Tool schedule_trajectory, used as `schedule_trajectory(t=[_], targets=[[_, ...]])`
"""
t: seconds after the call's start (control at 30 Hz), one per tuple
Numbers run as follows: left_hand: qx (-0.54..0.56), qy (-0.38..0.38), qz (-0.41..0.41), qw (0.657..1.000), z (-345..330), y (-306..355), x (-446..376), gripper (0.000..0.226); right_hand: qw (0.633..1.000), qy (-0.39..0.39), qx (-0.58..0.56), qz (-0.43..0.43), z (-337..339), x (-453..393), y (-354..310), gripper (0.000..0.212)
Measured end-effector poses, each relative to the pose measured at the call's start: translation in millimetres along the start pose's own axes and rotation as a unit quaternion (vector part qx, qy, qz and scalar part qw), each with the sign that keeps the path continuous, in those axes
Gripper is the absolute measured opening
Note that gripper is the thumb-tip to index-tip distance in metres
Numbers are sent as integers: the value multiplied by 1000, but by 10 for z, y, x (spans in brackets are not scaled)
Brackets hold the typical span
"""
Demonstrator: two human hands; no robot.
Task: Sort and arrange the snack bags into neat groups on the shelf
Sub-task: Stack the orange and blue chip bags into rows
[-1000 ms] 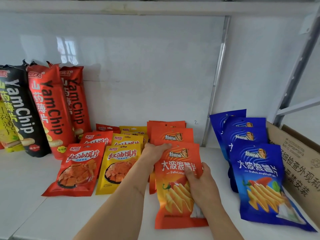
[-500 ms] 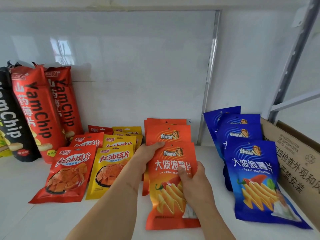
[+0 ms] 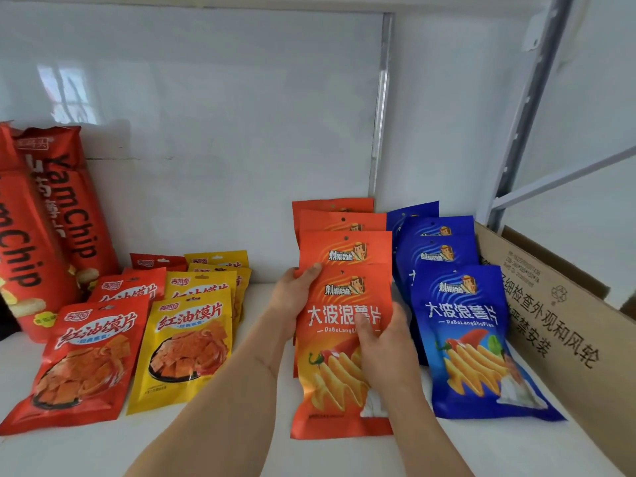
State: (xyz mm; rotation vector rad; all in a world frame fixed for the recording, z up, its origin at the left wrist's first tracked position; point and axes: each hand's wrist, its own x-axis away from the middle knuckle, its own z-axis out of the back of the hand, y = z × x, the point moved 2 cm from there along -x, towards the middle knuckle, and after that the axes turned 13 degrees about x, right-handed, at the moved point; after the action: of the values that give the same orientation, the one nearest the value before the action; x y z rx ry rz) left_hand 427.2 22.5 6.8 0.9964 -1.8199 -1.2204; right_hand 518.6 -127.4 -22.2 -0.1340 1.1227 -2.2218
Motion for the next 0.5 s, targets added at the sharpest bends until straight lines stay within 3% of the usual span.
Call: schedule_trajectory(t=[0.27,0.5], targets=[[-16,-10,73,997,-86,23,-58,60,997,45,64,-19,-77,-122,21,65],[-57,-11,-16,998,-40,-232,45,90,997,47,55,-8,-115,-159,7,63]])
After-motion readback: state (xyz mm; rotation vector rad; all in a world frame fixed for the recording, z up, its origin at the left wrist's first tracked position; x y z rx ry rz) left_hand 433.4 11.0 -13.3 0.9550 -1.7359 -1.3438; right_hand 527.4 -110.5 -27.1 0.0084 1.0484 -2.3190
